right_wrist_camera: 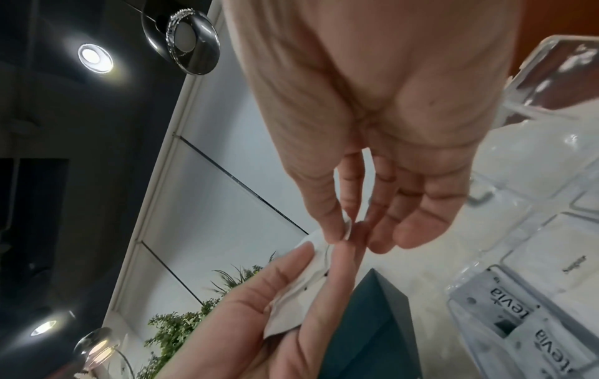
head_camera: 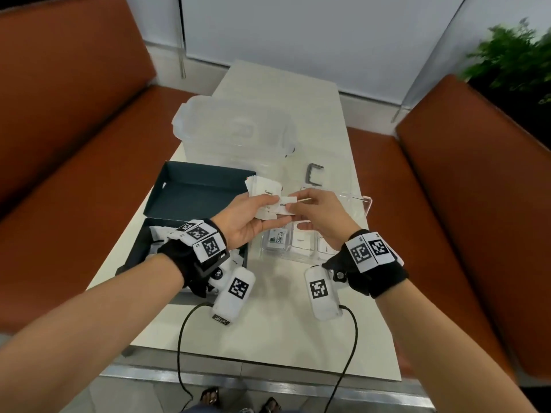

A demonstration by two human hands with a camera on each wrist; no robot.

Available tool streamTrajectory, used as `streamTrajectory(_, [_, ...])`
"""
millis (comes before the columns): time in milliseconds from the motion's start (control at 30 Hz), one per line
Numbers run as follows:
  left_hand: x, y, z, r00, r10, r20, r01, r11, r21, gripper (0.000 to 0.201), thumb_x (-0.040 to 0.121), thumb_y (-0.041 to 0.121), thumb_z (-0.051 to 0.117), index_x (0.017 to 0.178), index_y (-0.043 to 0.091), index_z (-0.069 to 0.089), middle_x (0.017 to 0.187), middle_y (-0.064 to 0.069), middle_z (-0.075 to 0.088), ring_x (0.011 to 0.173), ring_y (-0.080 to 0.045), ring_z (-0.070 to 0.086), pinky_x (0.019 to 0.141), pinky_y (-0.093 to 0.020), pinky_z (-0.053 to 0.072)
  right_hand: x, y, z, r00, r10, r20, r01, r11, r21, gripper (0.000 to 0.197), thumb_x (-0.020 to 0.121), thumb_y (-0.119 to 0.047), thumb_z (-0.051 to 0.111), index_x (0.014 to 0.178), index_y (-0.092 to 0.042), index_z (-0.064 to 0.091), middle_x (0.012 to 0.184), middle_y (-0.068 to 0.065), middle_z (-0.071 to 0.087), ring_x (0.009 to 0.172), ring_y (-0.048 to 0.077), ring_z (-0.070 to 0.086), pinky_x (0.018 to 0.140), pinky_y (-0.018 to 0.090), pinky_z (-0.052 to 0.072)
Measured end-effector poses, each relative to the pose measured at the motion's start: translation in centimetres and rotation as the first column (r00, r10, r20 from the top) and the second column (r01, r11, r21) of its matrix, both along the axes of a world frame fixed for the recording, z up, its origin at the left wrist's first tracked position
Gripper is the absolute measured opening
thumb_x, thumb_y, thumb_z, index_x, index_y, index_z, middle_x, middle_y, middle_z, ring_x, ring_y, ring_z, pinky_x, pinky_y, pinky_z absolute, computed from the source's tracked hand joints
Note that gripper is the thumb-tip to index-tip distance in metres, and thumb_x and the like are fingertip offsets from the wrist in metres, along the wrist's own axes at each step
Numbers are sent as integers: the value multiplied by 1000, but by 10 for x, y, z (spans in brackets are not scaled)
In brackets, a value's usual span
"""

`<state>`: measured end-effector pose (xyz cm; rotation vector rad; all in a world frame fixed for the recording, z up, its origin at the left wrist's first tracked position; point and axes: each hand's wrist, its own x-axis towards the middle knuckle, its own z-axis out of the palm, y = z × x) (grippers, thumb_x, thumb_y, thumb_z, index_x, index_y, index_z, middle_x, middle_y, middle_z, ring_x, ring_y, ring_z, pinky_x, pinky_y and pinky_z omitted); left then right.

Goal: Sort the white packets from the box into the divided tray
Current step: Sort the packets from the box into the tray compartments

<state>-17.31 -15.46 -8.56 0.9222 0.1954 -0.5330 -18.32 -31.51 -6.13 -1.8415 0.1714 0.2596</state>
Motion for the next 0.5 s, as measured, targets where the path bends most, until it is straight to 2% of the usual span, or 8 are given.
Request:
streamTrajectory(67, [3, -13, 3, 1000, -14, 9, 14, 1000, 6, 30, 95, 1, 54, 125, -3, 52, 122, -26, 63, 108, -37, 66, 78, -41, 60, 0, -11, 3, 998, -32, 51, 33, 999, -7, 20, 86, -5, 65, 106, -8, 63, 90, 10, 68, 71, 16, 65, 62, 24, 50])
streamTrajectory(200, [5, -35, 8, 997, -72, 18, 72, 997, 19, 24, 94, 1, 56, 117, -4, 56, 111, -23, 68, 95, -36, 71, 67, -35, 60, -1, -33, 7, 995, -50, 92, 56, 997, -60, 10, 89, -6, 62, 99, -10, 64, 81, 4, 64, 60, 12, 63, 54, 24, 50])
streamTrajectory(300, [5, -50, 9, 995, -94, 31, 92, 995, 47, 23, 94, 0, 56, 116, -3, 58, 103, -21, 72, 94, -36, 71, 71, -39, 61, -1, -51, 10, 993, -63, 99, 69, 996, -56, 12, 94, -7, 57, 105, -4, 61, 83, 8, 62, 59, 17, 65, 52, 28, 56])
streamTrajectory(367, [5, -54, 8, 995, -92, 39, 89, 994, 66, 24, 94, 0, 55, 118, -2, 56, 103, -22, 72, 95, -35, 70, 76, -42, 60, 1, -63, 12, 987, -91, 130, 96, 995, -31, 11, 95, -5, 55, 104, -1, 59, 82, 13, 62, 58, 21, 64, 51, 29, 55])
streamTrajectory(433, [3, -59, 7, 995, -88, 40, 85, 994, 75, 23, 95, -1, 53, 118, -4, 54, 106, -23, 70, 96, -34, 70, 78, -42, 60, 1, -81, 11, 977, -118, 176, 127, 991, -40, 10, 94, -2, 55, 101, -2, 61, 78, 13, 63, 59, 20, 63, 52, 27, 54])
streamTrajectory(500, [0, -62, 4, 997, -70, 41, 66, 994, 91, 24, 96, -1, 52, 119, -5, 52, 109, -25, 69, 94, -32, 71, 76, -39, 61, 2, -100, 9, 971, -117, 206, 143, 983, -115, 16, 92, 2, 54, 99, -6, 66, 76, 10, 65, 62, 18, 63, 57, 25, 55])
